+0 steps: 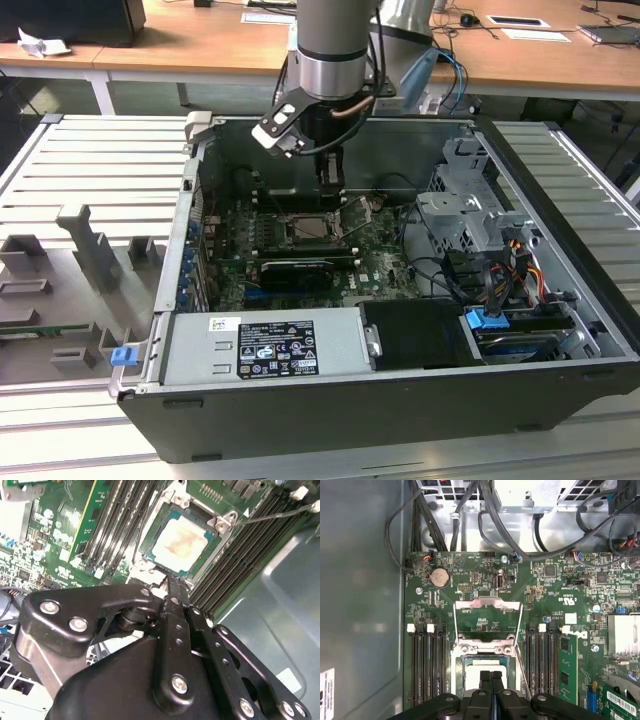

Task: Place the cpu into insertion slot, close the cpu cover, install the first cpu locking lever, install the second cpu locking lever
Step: 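Close the cpu cover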

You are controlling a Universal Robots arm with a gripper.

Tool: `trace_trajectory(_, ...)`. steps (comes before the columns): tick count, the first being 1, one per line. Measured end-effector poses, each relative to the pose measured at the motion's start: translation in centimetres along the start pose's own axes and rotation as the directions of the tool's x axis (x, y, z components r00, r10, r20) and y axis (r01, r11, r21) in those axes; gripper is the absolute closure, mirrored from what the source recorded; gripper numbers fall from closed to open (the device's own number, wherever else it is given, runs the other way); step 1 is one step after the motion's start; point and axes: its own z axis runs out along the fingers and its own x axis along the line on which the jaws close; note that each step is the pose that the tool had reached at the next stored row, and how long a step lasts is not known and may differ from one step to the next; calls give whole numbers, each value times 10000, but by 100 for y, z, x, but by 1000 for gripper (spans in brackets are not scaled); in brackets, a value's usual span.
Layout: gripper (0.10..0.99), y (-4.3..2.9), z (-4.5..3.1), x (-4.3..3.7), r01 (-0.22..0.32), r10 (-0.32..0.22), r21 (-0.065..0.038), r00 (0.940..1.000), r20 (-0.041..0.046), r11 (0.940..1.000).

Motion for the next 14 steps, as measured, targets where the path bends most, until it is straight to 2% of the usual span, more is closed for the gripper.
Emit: trace_trajectory(14, 980, 195, 12, 1, 0, 0, 1, 10000, 5, 10000)
